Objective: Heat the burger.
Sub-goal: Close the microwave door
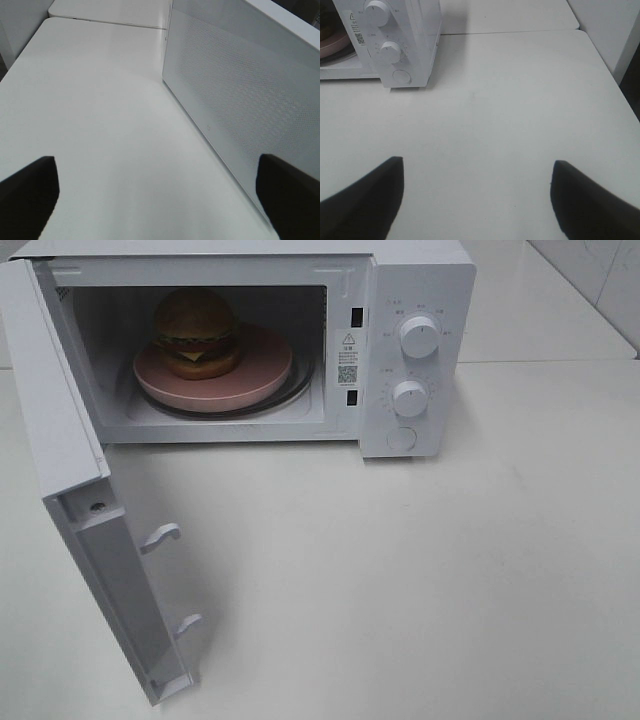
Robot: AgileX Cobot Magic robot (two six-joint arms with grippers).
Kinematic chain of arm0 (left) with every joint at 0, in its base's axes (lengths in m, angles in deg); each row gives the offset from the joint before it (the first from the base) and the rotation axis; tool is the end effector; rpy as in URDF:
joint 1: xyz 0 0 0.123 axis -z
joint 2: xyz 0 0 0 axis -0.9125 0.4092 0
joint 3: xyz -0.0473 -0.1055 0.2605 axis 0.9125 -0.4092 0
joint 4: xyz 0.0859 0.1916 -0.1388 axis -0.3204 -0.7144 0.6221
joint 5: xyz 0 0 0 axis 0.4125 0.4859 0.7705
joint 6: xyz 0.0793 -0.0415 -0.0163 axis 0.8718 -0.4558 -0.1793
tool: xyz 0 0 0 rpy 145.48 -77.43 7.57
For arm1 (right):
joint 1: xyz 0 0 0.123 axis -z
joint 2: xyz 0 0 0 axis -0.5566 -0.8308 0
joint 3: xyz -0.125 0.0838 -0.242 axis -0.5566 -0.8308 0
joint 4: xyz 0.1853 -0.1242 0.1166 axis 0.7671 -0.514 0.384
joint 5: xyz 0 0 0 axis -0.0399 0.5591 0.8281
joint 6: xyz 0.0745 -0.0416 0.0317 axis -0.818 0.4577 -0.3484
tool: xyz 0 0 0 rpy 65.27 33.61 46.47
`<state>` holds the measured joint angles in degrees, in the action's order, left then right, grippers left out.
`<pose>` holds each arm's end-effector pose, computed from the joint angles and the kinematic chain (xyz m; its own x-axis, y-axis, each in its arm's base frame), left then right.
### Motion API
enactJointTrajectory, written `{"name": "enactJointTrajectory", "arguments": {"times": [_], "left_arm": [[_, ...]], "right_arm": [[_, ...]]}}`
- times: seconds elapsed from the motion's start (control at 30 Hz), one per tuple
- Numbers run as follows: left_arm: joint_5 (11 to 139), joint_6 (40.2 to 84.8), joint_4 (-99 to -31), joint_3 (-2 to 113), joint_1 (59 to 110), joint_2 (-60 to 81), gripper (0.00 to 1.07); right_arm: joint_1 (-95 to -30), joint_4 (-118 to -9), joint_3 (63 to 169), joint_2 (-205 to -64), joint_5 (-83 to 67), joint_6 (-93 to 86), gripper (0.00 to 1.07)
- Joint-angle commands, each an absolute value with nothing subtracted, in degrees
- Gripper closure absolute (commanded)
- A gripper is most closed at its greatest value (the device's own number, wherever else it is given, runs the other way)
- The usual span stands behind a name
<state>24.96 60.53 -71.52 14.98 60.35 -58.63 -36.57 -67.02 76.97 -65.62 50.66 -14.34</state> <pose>-0.0079 -0.0122 0.2827 -0.4352 -0.0803 -0.8967 0.0009 0.9960 -0.0896 -0.0020 -0.0044 0.2850 -0.3653 0.0562 -0.9292 0.0228 0.9984 0.0514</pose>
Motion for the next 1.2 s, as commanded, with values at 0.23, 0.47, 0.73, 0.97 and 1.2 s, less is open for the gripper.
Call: {"name": "enactJointTrajectory", "arguments": {"times": [0.23, 0.47, 0.73, 0.97, 1.2], "left_arm": [[25.07, 60.36, -71.18, 14.75, 60.06, -59.2, 0.07], [27.88, 60.36, -69.51, 16.41, 60.06, -56.39, 0.13], [34.35, 60.36, -70.14, 16.41, 60.06, -51.35, 0.55], [43.4, 60.42, -70.14, 14.4, 60.06, -44.13, 1.05], [56.93, 61.74, -70.14, 10.74, 60.06, -38.74, 1.07]], "right_arm": [[-36.34, -66.85, 76.75, -64.13, 50.15, -14.05, 0.31], [-36.34, -66.85, 76.75, -64.13, 50.15, -14.11, 0.31], [-36.34, -66.85, 76.75, -64.13, 50.15, -14.11, 0.31], [-36.34, -66.85, 76.75, -64.13, 50.15, -14.11, 0.31], [-36.34, -66.85, 76.75, -64.13, 50.15, -14.11, 0.31]]}}
